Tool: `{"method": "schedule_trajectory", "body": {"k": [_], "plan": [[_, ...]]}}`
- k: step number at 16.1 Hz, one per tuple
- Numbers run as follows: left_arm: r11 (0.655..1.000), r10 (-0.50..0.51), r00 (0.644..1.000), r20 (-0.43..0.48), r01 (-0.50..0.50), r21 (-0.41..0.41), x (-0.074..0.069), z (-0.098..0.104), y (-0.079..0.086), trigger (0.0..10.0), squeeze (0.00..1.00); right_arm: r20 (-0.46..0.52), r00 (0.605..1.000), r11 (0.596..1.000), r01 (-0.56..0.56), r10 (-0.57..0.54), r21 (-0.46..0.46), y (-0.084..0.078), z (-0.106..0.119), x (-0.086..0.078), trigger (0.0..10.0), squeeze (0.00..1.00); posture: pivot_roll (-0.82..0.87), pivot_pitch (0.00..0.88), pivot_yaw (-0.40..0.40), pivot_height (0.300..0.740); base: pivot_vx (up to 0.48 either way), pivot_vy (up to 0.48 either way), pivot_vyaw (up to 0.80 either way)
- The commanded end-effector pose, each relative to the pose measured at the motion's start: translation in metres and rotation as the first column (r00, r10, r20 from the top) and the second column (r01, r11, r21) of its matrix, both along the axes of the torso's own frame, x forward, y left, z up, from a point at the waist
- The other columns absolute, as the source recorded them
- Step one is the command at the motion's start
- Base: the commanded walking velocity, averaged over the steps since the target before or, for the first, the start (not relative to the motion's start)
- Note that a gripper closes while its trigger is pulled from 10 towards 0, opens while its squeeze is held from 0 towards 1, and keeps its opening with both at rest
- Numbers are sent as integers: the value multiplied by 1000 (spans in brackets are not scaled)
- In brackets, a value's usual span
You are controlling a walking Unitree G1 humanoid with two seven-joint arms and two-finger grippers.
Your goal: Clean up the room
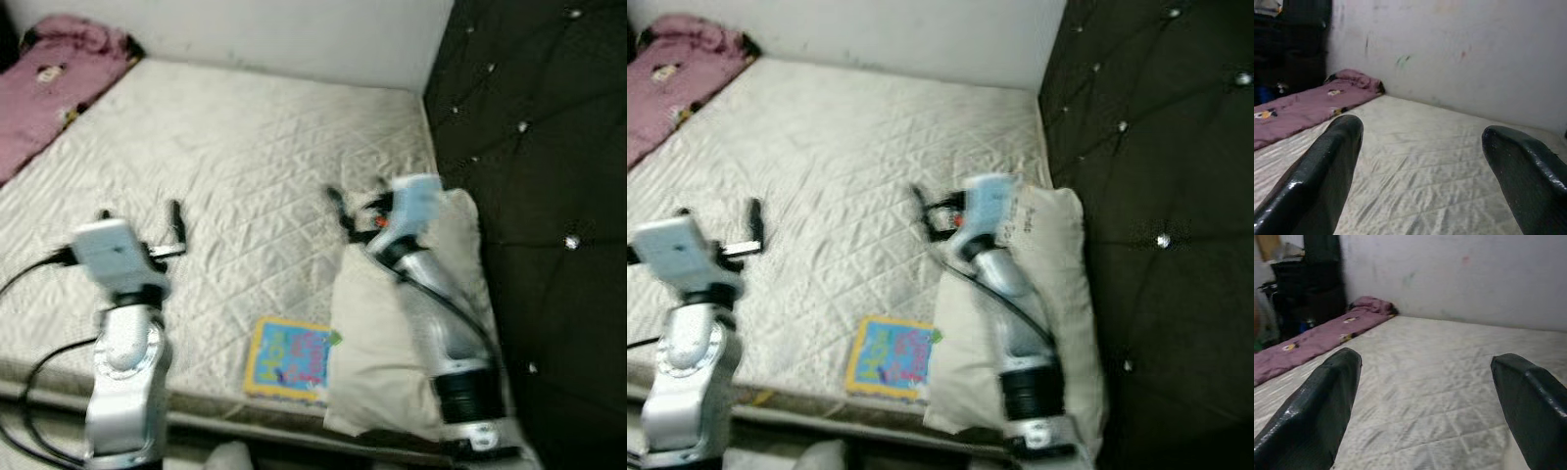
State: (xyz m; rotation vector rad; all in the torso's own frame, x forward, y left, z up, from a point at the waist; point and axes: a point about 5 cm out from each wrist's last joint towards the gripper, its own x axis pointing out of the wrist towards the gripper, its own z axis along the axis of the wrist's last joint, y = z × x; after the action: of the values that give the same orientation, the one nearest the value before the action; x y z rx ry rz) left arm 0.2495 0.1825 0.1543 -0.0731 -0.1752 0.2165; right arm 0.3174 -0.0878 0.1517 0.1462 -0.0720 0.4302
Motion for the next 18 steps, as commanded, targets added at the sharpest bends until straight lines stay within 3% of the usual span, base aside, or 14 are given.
{"method": "schedule_trajectory", "body": {"k": [1, 6, 9, 13, 16, 18], "plan": [[999, -43, 999, 1, 43, -24, 1, -1, -9, 10000, 0, -22, 999, 999, 40, -40, -21, -12, -4, 2, 10000, 0, 15, 0, -10, 740, 0, 480, 0], [998, -61, 998, -3, 61, -31, 2, 0, -13, 10000, 0, -19, 995, 992, 95, -96, -78, -14, -9, 4, 10000, 0, 12, 0, -5, 740, 0, 480, 0], [998, -58, 998, -10, 57, -41, 3, -1, -13, 10000, 0, -43, 998, 999, 39, -40, -34, -12, -9, 3, 10000, 0, 9, 0, -10, 740, 0, 480, 0], [997, -57, 998, -9, 56, -61, 4, -1, -13, 10000, 0, -48, 998, 999, 26, -28, -39, -11, -10, 3, 10000, 0, 8, 0, -12, 740, 0, 480, -800], [996, -58, 998, 5, 58, -69, 4, 0, -15, 10000, 0, -54, 998, 999, 9, -11, -43, -10, -10, 2, 10000, 0, 5, 0, -16, 740, 0, 461, 0], [996, -53, 999, 3, 53, -71, 4, 0, -15, 10000, 0, -56, 998, 999, 6, -9, -47, -10, -11, 2, 10000, 0, 5, 0, -19, 740, 0, 0, 0]]}}
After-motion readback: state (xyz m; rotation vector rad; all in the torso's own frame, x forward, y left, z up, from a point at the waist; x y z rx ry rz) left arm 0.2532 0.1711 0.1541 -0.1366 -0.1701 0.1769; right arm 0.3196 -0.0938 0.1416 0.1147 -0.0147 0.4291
